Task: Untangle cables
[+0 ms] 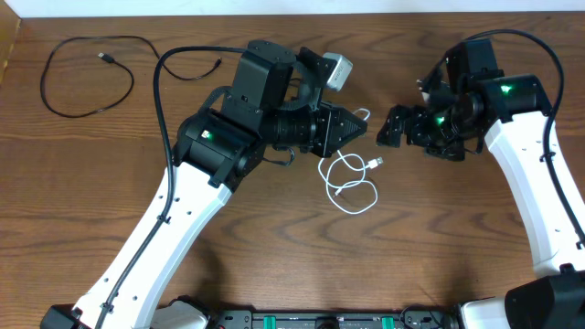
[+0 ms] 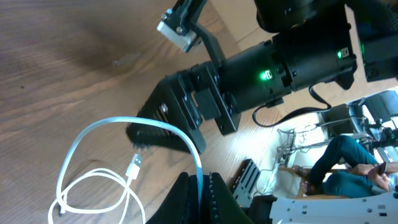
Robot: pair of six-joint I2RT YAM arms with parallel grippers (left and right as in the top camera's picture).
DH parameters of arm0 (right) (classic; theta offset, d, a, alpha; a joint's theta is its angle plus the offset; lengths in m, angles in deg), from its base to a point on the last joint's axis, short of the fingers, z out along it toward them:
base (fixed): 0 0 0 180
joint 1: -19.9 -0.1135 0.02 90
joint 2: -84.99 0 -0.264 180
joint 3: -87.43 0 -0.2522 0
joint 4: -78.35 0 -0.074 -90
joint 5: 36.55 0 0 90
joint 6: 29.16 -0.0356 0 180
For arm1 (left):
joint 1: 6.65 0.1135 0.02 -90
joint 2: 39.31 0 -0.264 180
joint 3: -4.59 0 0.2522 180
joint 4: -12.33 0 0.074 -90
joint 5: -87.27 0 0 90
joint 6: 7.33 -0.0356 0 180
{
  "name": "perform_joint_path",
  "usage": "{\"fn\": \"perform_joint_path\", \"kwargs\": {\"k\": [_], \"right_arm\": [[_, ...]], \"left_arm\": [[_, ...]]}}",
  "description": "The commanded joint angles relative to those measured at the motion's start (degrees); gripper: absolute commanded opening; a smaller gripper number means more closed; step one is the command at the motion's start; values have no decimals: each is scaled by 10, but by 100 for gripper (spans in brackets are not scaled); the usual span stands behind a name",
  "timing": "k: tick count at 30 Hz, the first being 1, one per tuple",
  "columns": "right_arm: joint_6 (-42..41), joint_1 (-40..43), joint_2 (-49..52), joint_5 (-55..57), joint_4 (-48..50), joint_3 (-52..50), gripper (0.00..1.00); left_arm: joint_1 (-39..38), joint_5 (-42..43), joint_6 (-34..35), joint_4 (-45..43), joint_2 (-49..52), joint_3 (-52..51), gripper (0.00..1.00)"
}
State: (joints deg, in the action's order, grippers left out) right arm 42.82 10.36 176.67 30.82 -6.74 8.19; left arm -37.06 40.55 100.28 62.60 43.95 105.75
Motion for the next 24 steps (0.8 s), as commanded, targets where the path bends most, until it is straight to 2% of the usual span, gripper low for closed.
{"fn": "perform_joint_path", "kwargs": {"k": [1,9,14,24], "right_arm": [[40,-3,0,-47,0,-1,99],[60,-7,0,-60,0,-1,99],[132,-22,0,-123,10,-1,99],[132,-71,0,-125,61,-1,99]], "left_arm": [[2,11,23,-11,-2,1,8],[2,10,34,-15,-2,1,8],[2,-35,104,-15,-2,1,7],[2,-34,170,-22,-2,1,7]]}}
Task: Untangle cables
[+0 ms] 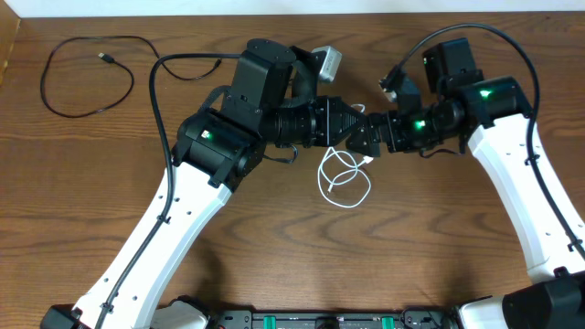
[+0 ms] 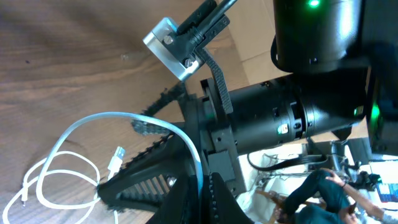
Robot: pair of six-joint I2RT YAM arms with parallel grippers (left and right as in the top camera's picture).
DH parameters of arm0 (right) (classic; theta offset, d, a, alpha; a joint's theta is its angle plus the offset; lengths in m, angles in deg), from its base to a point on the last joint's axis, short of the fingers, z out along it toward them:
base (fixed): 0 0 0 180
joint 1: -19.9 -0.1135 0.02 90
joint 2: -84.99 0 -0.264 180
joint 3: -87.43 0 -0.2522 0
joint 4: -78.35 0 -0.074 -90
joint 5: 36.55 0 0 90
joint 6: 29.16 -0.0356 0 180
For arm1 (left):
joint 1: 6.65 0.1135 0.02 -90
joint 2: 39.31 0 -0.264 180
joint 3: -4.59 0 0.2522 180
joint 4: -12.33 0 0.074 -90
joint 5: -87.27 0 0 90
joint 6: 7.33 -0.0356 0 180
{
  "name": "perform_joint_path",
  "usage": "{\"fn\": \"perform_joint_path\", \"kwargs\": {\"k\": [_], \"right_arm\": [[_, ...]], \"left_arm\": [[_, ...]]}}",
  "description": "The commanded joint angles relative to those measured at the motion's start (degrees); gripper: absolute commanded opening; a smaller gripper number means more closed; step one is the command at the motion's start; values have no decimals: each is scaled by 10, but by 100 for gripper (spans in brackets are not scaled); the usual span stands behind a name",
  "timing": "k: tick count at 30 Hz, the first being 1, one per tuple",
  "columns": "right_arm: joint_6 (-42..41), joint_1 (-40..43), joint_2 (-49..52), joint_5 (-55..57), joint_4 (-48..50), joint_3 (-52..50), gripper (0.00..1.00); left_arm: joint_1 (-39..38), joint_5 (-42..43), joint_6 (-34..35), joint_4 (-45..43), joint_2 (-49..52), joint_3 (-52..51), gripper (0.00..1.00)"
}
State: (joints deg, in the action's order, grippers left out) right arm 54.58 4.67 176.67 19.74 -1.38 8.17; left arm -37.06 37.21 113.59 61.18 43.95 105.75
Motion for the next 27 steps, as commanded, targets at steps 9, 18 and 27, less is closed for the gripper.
{"fn": "perform_joint_path", "kwargs": {"k": [9,18,27], "right_arm": [[14,-32,0,-12,28,-1,99],[-16,-31,0,-12,54,-1,75],[-19,-31,0,-7,71,-1,12]], "left_arm": [[3,25,108,-68,-2,1,8],[2,38,171,-133,-2,1,8],[2,47,179,-147,-2,1,7]]}}
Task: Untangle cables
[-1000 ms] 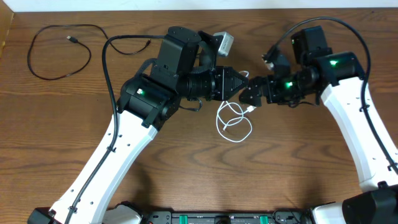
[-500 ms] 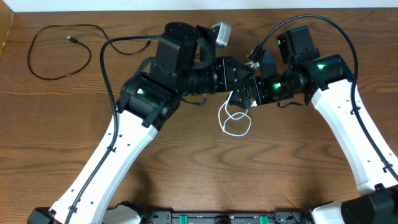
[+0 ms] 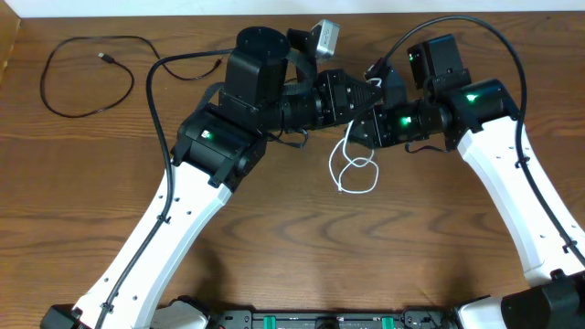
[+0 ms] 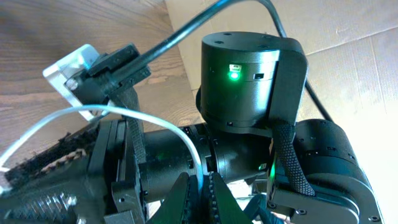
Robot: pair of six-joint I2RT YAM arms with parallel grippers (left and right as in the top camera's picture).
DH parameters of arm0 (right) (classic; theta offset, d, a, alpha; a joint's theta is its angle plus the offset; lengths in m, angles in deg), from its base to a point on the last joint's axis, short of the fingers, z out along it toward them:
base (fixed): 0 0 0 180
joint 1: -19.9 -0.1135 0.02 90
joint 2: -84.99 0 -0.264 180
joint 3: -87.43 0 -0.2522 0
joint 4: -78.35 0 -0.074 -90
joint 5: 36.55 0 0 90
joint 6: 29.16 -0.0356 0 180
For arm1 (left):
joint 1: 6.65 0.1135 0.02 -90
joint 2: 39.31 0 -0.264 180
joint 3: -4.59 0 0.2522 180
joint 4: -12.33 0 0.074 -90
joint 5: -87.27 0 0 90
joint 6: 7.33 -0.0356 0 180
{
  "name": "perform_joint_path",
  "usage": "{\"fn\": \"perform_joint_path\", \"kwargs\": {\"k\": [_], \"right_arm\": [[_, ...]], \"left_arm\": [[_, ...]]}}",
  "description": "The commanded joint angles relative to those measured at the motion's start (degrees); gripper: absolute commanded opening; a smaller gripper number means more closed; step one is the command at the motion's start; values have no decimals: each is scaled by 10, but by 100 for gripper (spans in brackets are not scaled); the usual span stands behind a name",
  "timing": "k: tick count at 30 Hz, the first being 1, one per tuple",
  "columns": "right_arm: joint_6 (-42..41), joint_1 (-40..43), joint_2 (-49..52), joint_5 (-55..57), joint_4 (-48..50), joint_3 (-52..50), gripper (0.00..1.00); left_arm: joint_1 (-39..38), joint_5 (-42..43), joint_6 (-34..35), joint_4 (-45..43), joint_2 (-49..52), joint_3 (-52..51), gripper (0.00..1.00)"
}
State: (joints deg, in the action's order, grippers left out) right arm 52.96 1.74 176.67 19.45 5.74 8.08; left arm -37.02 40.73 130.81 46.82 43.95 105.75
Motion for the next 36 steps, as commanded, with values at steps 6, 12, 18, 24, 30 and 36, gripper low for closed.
{"fn": "perform_joint_path", "kwargs": {"k": [6,12,18,24,30,36], "right_arm": [[-25,-1,0,55,-3,0,1],[-101,5,0,160,-18,0,1],[-120,12,0,176,-24,0,1],[-139,12,0,174,-25,0,1],[-217,12,0,174,-27,0,1],[-257,12,0,148,-26,0,2]], "left_arm": [[2,11,-2,-2,-2,1,8],[2,-48,-63,66,-2,1,8],[2,-228,-105,208,4,1,49],[2,-254,-158,250,37,0,69],[2,-263,-158,285,97,-2,69],[2,-233,-158,303,145,-2,69]]}}
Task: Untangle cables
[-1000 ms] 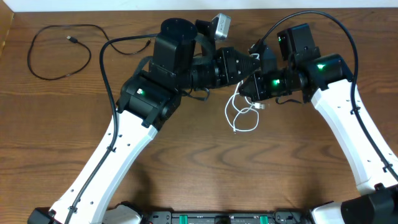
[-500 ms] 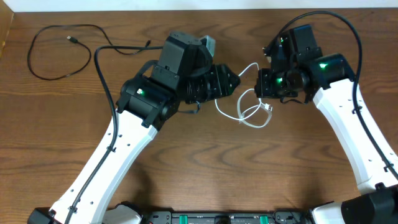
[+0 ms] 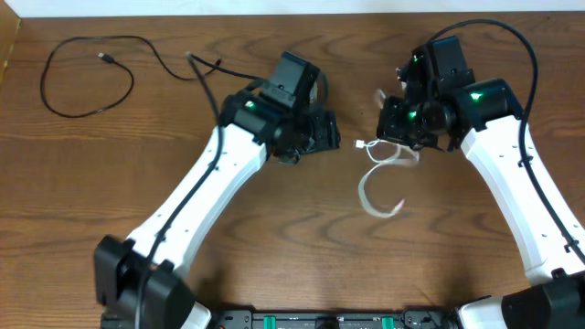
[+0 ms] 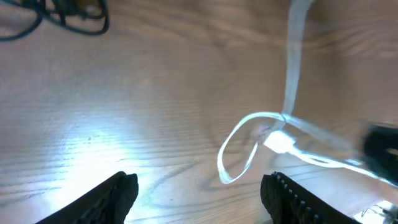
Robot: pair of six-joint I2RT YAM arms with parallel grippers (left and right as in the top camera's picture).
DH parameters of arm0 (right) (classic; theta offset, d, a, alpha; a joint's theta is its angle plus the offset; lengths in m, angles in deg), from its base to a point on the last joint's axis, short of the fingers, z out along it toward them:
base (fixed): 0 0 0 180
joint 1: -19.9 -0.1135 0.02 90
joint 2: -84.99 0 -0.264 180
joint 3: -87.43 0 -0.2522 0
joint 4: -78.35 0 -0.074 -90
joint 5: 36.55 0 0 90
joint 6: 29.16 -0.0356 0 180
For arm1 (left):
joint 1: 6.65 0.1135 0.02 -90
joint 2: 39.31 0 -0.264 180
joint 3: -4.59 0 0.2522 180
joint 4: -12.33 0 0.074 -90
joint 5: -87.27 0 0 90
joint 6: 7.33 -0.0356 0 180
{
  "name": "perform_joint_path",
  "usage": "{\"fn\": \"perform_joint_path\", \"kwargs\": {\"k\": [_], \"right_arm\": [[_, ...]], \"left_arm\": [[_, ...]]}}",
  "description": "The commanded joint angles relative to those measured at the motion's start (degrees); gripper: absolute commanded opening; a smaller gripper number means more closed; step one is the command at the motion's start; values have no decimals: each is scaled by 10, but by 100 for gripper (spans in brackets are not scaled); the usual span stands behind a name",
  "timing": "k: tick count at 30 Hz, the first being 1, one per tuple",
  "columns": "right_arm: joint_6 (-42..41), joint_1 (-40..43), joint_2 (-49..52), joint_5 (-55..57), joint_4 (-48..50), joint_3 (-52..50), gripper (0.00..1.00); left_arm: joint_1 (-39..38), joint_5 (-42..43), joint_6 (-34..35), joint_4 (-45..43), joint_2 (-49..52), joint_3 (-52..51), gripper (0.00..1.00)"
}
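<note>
A white USB cable point(image 3: 379, 178) hangs in loose loops from my right gripper point(image 3: 393, 128), which is shut on its upper part, and trails down onto the wooden table point(image 3: 274, 247). In the left wrist view the white cable point(image 4: 289, 93) rises as one strand out of the top edge, with a loop and a plug on the wood below. My left gripper point(image 3: 326, 132) stands open just left of it, fingers point(image 4: 118, 193) wide apart and nothing between them point(image 4: 199, 186). A thin black cable point(image 3: 87, 73) lies in a loop at the far left.
The black cable's free end point(image 3: 206, 64) runs toward the left arm's elbow, and part of it shows as a dark tangle point(image 4: 68, 15) in the left wrist view. Both arms' bodies crowd the back middle of the table.
My left gripper has let go of the white cable, opened wide and drawn back to the left. The cable now hangs from the right gripper alone and has shifted to the right.
First my left gripper held the white cable shut at mid-table while the right gripper stood apart to the right. Then the right gripper was up against the left one at the cable. Both were then raised together, and now only the right holds it.
</note>
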State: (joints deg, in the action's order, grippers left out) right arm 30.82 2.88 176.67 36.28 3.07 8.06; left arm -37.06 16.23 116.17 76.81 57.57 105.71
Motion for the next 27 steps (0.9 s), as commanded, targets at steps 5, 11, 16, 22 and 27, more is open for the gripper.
{"fn": "perform_joint_path", "kwargs": {"k": [5,11,16,22,27], "right_arm": [[-36,1,0,-86,8,0,2],[-56,1,0,-101,24,0,1],[-84,1,0,-99,39,0,2],[-135,3,0,-83,47,0,2],[-150,5,0,-77,51,0,2]], "left_arm": [[2,18,-11,3,15,-2,69],[2,80,-55,3,15,-2,69],[2,89,-68,31,15,-2,69],[1,92,-112,63,15,-2,69],[1,168,-187,62,15,-2,69]]}}
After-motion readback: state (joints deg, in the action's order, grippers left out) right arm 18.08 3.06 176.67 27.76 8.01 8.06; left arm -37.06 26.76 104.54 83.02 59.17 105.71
